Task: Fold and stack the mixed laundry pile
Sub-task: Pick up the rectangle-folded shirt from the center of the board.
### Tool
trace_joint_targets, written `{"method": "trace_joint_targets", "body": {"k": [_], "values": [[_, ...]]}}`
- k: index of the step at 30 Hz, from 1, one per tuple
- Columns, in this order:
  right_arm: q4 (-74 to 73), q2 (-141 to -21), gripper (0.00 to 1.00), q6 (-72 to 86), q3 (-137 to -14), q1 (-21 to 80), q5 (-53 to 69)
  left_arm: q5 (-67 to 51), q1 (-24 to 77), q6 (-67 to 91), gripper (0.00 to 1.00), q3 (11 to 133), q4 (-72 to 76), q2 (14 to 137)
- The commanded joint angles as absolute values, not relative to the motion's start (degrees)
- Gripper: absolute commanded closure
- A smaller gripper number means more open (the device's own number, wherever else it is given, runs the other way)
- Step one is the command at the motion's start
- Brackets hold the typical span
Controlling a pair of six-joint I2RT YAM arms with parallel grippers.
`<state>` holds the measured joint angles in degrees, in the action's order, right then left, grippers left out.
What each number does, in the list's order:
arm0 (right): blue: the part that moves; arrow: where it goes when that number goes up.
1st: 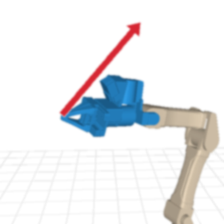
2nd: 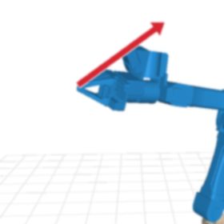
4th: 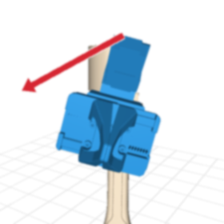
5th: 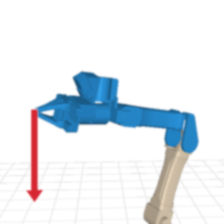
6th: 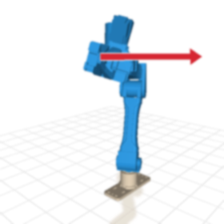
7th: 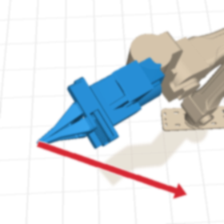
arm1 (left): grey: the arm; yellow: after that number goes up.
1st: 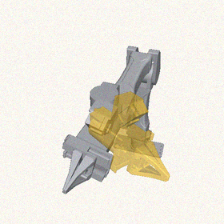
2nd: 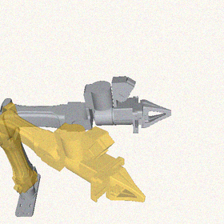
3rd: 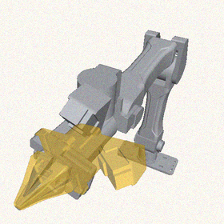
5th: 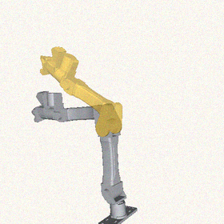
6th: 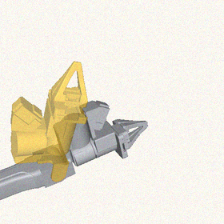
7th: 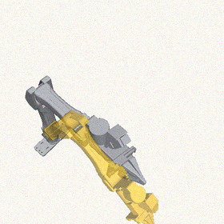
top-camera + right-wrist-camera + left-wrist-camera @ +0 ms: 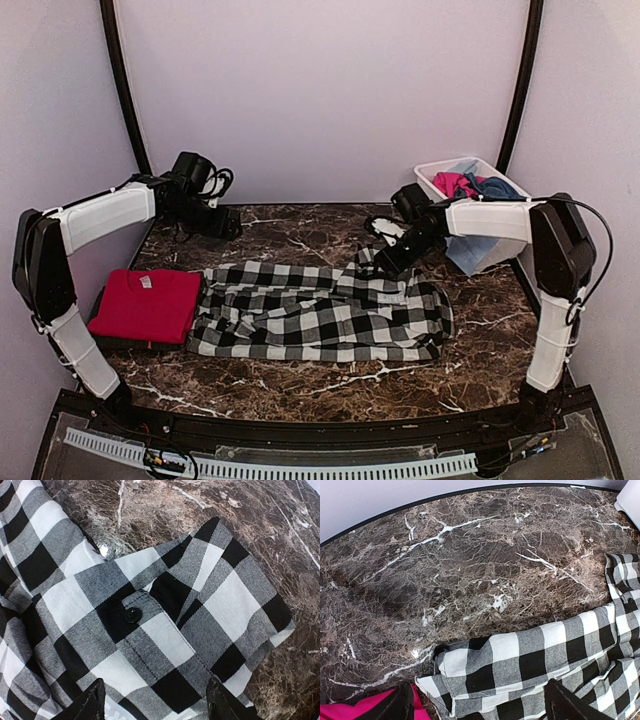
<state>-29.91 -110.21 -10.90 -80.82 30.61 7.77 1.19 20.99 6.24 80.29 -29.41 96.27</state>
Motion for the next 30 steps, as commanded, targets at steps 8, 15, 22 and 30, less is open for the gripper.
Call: {"method": "trace_joint_targets", "body": {"k": [8, 15, 22, 30], "values": [[-31.3, -119.0, 0.38, -13.8, -88.0, 31.0, 3.7, -1.4, 20.7, 5.6, 0.10, 82.5, -30.4, 97.2], [-33.2, -117.2, 0.62, -12.5, -90.4, 31.1, 0.9, -1.2, 20.7, 6.0, 0.10, 82.2, -30.7, 97.5], [-36.4, -113.7, 1.00, -10.6, -93.2, 31.2, 1.6, -0.7, 20.7, 7.2, 0.10, 82.1, -30.7, 97.1], [-41.7, -103.5, 1.00, -4.4, -93.5, 35.0, 4.3, -2.4, 20.0, 10.4, 0.08, 80.2, -29.4, 93.5]]}}
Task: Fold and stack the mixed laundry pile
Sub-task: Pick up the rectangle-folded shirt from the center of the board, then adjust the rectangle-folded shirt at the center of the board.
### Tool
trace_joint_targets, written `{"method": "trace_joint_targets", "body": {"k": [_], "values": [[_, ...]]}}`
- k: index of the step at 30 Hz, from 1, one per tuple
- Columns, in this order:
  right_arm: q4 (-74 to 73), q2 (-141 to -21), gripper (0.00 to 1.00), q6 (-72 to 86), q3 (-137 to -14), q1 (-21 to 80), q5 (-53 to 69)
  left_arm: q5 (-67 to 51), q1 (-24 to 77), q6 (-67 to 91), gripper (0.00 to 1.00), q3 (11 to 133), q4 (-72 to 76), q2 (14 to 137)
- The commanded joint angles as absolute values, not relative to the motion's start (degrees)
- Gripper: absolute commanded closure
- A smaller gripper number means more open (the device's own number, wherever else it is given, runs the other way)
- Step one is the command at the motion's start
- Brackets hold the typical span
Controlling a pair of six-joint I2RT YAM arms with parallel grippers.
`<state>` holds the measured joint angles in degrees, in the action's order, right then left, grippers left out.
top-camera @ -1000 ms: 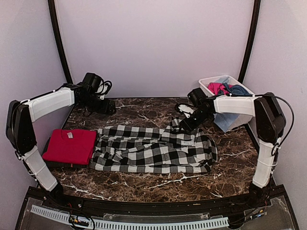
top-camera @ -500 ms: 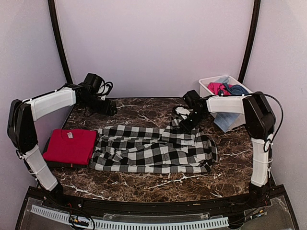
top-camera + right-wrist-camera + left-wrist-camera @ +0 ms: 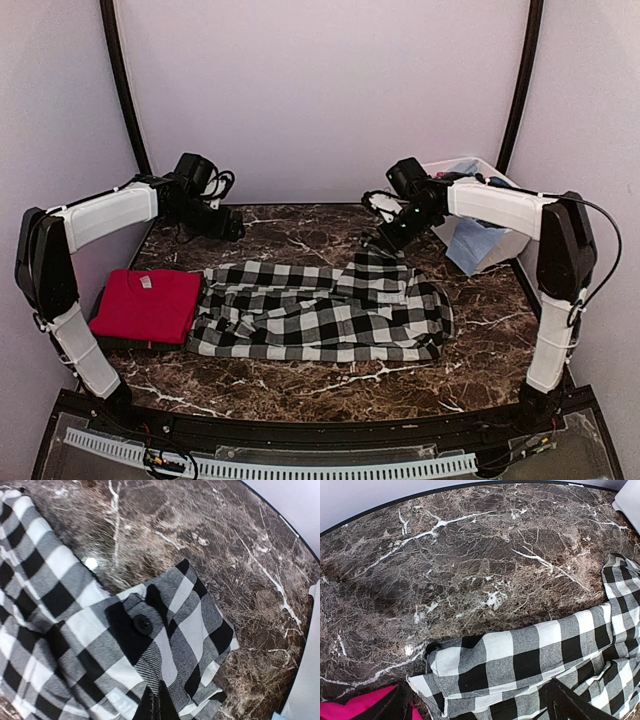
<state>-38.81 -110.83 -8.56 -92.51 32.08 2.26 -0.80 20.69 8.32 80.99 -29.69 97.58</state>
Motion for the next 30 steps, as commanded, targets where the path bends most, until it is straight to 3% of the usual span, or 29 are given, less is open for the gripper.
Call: {"method": "trace_joint_targets", "body": {"k": [1, 14, 18, 22, 30], "values": [[-42.3, -102.0, 1.00, -3.2, -93.3, 35.6, 5.4, -3.2, 19.8, 10.8, 0.07, 80.0, -29.1, 92.7], [-44.7, -91.4, 1.00, 8.7, -90.8, 50.2, 16.2, -9.3, 18.5, 14.0, 0.04, 74.7, -27.9, 85.5], [-42.0, -91.3, 1.00, 10.1, -90.5, 52.2, 22.1, -19.4, 19.1, 11.7, 0.01, 65.2, -18.3, 76.2], [-40.2, -93.6, 1.00, 11.0, -90.7, 53.6, 27.3, -16.6, 22.4, 8.4, 0.01, 56.1, -8.6, 62.2], [-33.4, -99.8, 1.00, 13.7, -94.3, 58.8, 36.2, -14.1, 23.2, 6.6, 0.01, 51.3, -10.1, 52.4]]}}
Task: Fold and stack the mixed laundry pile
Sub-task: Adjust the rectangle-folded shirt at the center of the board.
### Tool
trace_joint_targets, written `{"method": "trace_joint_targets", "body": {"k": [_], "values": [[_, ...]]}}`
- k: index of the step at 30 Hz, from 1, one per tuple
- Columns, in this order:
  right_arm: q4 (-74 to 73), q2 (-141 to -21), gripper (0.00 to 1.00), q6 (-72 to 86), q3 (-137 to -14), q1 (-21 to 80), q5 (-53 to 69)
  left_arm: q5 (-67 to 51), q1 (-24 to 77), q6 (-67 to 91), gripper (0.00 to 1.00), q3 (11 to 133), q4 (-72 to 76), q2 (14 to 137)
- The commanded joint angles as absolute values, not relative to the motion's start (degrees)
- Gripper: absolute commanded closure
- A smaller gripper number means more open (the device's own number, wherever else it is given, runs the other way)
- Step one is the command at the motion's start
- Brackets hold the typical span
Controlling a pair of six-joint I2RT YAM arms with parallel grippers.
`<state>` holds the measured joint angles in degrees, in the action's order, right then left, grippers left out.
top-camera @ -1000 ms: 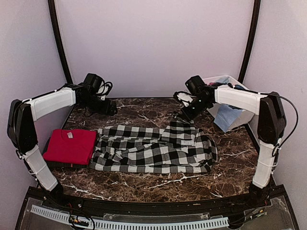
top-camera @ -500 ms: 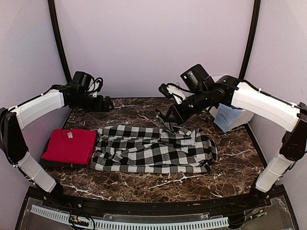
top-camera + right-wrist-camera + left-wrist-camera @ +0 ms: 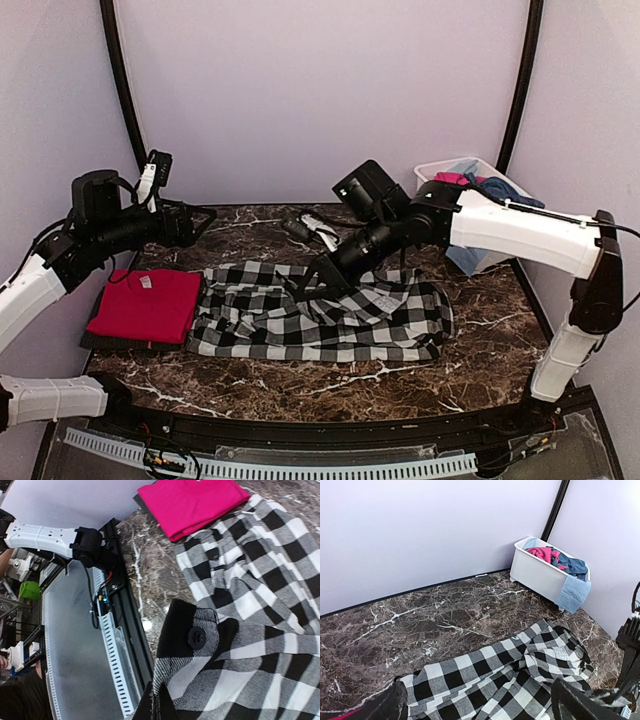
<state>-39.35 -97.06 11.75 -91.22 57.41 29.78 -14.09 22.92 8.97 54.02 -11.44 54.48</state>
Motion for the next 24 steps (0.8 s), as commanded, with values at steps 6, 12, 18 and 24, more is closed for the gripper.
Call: {"method": "trace_joint_targets", "body": {"k": [6, 12, 18, 24], "values": [[-37.9, -105.8, 1.00, 8.5, -99.0, 58.4, 36.8, -10.9, 26.0, 1.4, 0.02, 49.3, -12.5, 49.6], [-39.8, -102.2, 1.00, 5.3, -92.3, 58.8, 42.3, -12.8, 27.7, -1.4, 0.05, 47.6, -11.1, 49.3], [-39.0, -85.6, 1.00, 8.8, -77.4, 58.4, 37.1, -11.0, 28.9, -2.8, 0.06, 48.2, -10.6, 52.1], [-41.3, -71.4, 1.00, 14.2, -69.1, 57.9, 30.3, -11.3, 29.8, -3.5, 0.07, 49.0, -9.1, 54.1]]}}
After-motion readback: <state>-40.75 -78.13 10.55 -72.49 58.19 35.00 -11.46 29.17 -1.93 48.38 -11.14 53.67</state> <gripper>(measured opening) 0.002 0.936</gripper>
